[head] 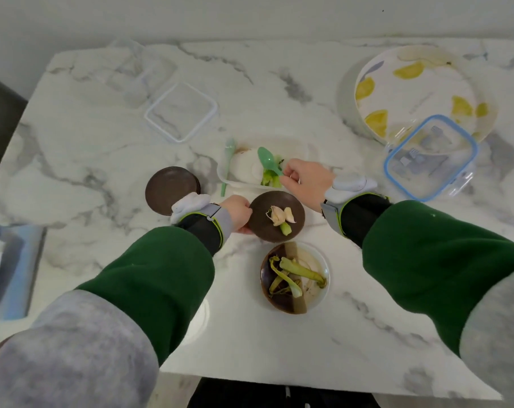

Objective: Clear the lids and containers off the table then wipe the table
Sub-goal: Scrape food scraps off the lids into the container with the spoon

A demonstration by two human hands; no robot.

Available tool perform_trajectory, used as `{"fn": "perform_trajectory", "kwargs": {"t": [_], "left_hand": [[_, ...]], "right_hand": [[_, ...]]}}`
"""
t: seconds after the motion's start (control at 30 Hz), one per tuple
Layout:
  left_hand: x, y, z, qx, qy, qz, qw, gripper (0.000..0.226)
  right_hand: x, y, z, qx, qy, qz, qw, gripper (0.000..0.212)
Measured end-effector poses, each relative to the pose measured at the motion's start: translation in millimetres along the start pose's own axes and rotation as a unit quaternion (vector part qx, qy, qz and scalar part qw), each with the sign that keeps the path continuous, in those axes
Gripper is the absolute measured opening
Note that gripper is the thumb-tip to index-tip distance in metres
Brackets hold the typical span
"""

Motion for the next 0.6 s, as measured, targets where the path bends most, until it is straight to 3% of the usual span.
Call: {"fn": "perform_trajectory", "kwargs": {"t": [0.2,0.37,0.6], "left_hand": [[18,20,34,0.009,-0.010,-0.047,0.999,0.033],[23,29,48,0.018,0.001,-0.065,0.998,0.014],[24,16,53,-0.021,0.005,-0.049,0.999,0.019]], "right_hand": [[-14,-20,8,0.003,0.005,0.002,1.000,0.020],[-16,-22,17,0.015,0.009,-0.009,1.000,0.019],[-10,-24,8,0.047,-0.049,-0.040,0.997,0.024]]}}
Point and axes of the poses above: each hand's wrist, its own x-axis away from the middle knuckle, its own z-axis out of the back of the hand, y = z × x, the point moved 5 cm from there along -x, towards the middle knuckle, and after that the axes turned 9 degrees about z, right-handed, at the moved point
